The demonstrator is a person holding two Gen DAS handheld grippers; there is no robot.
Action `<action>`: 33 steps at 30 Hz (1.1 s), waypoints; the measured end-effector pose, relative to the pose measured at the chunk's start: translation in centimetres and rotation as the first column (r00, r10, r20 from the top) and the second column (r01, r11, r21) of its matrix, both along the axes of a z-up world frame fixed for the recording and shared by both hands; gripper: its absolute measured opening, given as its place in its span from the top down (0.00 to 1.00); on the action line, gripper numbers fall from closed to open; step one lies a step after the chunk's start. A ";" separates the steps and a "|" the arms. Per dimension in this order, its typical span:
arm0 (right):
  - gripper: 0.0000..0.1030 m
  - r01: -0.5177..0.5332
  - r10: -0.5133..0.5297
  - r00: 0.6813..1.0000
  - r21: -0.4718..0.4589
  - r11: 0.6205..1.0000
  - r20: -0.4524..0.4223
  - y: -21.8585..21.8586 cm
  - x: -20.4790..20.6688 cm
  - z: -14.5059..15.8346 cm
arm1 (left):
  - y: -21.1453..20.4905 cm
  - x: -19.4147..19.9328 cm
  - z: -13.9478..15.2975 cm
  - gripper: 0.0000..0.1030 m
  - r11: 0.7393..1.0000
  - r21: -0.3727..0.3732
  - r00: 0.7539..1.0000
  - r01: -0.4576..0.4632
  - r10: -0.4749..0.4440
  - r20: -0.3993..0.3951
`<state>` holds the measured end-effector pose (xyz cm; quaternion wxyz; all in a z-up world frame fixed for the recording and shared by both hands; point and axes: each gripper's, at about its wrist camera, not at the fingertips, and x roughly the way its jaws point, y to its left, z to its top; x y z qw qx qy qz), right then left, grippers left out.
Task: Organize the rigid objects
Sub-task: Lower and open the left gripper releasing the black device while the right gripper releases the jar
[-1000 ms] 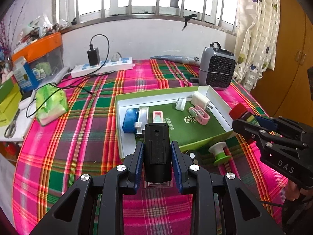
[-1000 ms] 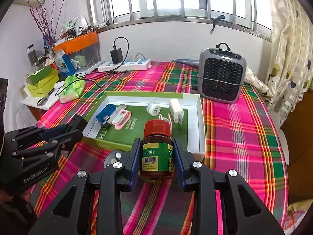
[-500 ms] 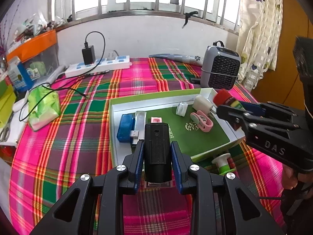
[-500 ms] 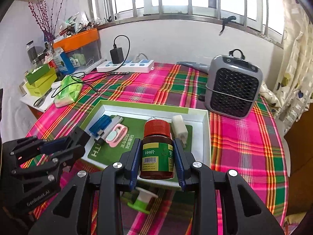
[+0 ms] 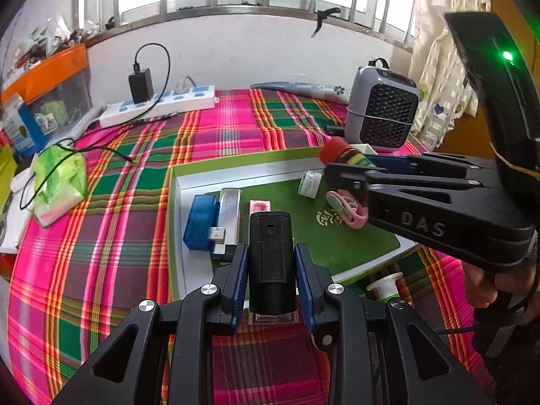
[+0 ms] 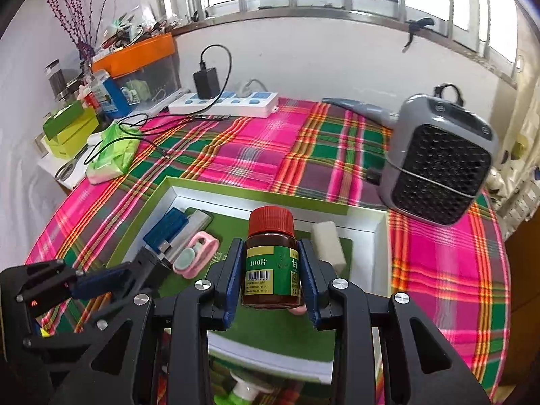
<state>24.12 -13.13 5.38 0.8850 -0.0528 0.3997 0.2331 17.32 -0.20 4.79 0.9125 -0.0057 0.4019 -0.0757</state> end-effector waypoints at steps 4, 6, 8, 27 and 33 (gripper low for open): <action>0.68 -0.044 0.045 0.999 0.013 0.999 -0.025 0.7 0.8 -0.6 | -0.3 0.3 -0.4 0.75 1.000 -0.003 1.000 0.010 -0.010 -0.007; 0.67 -0.067 0.068 0.997 0.020 0.998 -0.039 1.2 1.3 -0.9 | -0.3 0.5 -0.5 0.75 1.000 -0.006 1.000 0.012 -0.012 -0.007; 0.67 -0.083 0.084 0.995 0.023 0.996 -0.047 1.6 1.6 -1.1 | -0.5 0.7 -0.6 0.75 1.000 -0.009 1.000 0.017 -0.017 -0.010; 0.67 -0.162 0.159 0.982 -0.024 0.986 -0.105 3.7 3.8 -2.9 | -1.3 2.3 -1.6 0.75 0.999 -0.023 0.999 0.039 -0.039 -0.034; 0.67 -0.163 0.159 0.980 -0.027 0.986 -0.117 3.9 4.1 -3.4 | -1.4 2.7 -2.0 0.76 0.999 -0.022 0.998 0.041 -0.042 -0.048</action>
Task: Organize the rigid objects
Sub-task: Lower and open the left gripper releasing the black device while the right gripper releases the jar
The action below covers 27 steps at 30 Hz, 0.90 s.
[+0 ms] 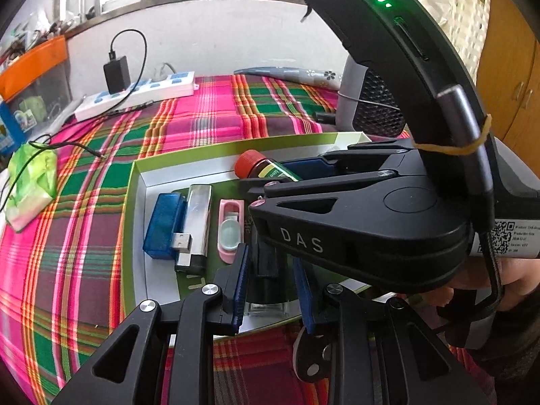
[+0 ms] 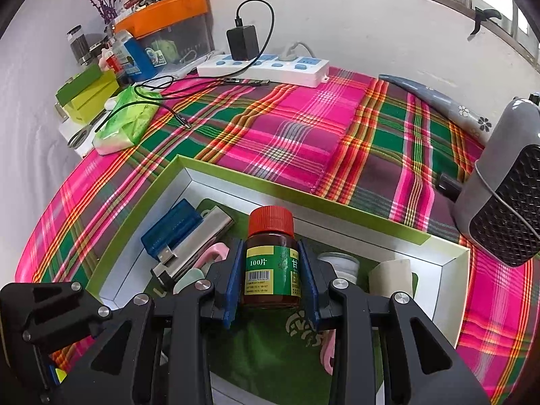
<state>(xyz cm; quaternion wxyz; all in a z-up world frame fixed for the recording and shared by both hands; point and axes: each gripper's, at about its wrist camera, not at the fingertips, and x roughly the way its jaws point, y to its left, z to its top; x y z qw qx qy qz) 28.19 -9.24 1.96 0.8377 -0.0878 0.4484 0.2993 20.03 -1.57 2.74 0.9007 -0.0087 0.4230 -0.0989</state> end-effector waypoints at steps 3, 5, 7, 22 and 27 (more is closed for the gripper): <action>0.67 0.003 -0.003 1.000 -0.005 1.000 -0.008 0.1 0.2 -0.3 | 0.1 0.2 -0.1 0.76 1.000 -0.002 1.000 -0.002 0.002 -0.005; 0.67 0.003 -0.003 1.000 -0.003 1.000 -0.012 0.1 0.2 -0.4 | 0.1 0.3 -0.1 0.75 1.000 -0.006 1.000 0.000 0.000 -0.005; 0.67 0.002 -0.002 1.000 -0.002 1.000 -0.016 0.1 0.3 -0.5 | 0.2 0.4 -0.1 0.76 1.000 -0.006 1.000 -0.001 0.001 -0.006; 0.67 -0.001 0.001 1.000 0.002 1.000 -0.019 0.3 0.2 -0.7 | 0.0 0.3 -0.2 0.75 1.000 -0.003 1.000 0.000 0.000 -0.013; 0.64 -0.001 0.001 1.000 0.013 1.000 -0.009 0.1 -0.1 -0.3 | 0.0 -0.1 0.1 0.74 1.000 0.000 1.000 0.001 -0.001 -0.002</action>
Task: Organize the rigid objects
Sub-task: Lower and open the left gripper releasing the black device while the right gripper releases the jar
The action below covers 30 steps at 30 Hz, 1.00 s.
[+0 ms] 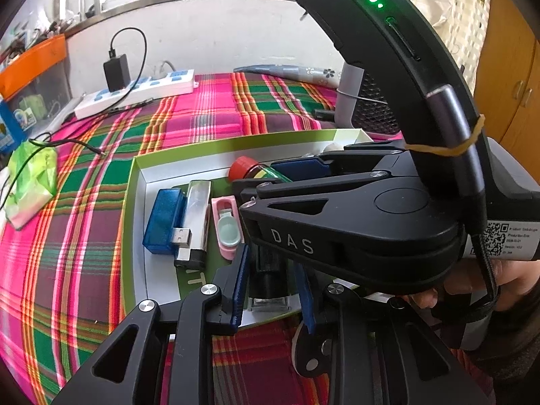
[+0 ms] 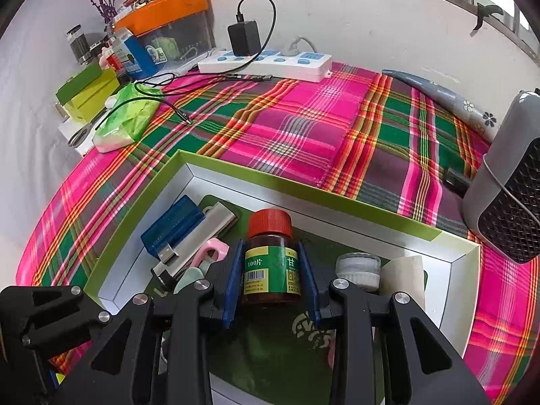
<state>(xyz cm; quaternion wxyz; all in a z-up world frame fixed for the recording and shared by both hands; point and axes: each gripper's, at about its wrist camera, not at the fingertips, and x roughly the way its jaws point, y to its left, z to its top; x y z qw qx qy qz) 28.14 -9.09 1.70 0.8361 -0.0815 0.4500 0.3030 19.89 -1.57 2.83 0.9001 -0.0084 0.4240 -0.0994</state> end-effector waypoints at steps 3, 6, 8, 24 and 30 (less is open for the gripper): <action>0.62 0.002 -0.002 1.000 -0.001 1.000 0.007 0.0 -0.3 0.2 | 0.0 -0.4 0.3 0.70 1.000 -0.002 1.000 0.000 0.000 0.008; 0.59 0.000 0.000 1.000 0.004 1.000 0.018 -0.1 -0.7 0.7 | 0.0 -1.0 0.5 0.68 1.000 0.001 1.000 -0.002 0.002 0.014; 0.57 0.001 -0.001 1.000 0.006 1.000 0.023 -0.1 -1.0 0.9 | 0.0 -1.3 0.7 0.67 1.000 0.002 1.000 -0.001 0.001 0.017; 0.56 0.042 -0.046 0.994 0.041 0.998 0.095 -1.5 -5.1 3.9 | 0.2 -5.1 2.6 0.65 1.000 0.005 0.998 -0.018 0.018 0.061; 0.56 0.078 -0.086 0.989 0.073 0.994 0.123 -2.9 -7.3 4.9 | 0.8 -6.6 3.1 0.65 1.000 -0.004 0.997 -0.031 0.031 0.073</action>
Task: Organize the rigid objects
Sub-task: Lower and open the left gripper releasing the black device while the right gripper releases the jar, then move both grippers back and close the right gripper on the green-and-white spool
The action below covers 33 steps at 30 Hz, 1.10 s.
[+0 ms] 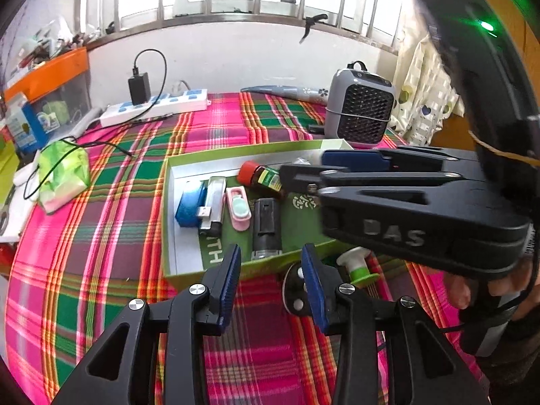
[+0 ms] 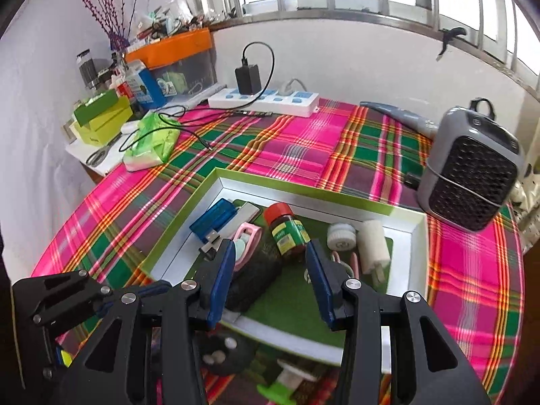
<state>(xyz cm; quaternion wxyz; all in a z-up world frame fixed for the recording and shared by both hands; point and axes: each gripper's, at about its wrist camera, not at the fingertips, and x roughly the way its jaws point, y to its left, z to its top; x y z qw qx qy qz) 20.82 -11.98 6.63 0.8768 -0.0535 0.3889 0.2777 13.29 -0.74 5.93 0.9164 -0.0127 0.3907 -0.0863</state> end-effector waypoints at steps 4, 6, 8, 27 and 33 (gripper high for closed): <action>0.56 0.024 -0.024 1.000 0.006 1.000 0.020 -1.0 -1.4 0.4 | 0.6 -0.9 0.2 0.65 1.000 -0.013 1.000 -0.010 0.010 0.006; 0.56 0.045 -0.046 0.999 0.007 0.999 0.029 -1.6 -2.3 0.5 | 1.0 -1.4 0.2 0.65 1.000 -0.021 1.000 -0.018 0.018 0.010; 0.56 0.060 -0.060 0.998 0.013 0.998 0.030 -2.1 -3.0 0.5 | 1.4 -1.7 0.2 0.65 0.999 -0.027 1.000 -0.027 0.027 0.012; 0.56 0.203 -0.202 0.978 0.024 0.979 -0.046 -5.3 -6.8 -3.9 | 3.9 -3.9 -2.0 0.65 0.993 -0.103 0.998 -0.056 0.052 -0.037; 0.52 0.195 -0.194 0.979 0.007 0.981 -0.053 -4.4 -6.5 -4.5 | 4.8 -4.1 -2.9 0.65 0.989 -0.132 0.996 -0.071 0.064 -0.060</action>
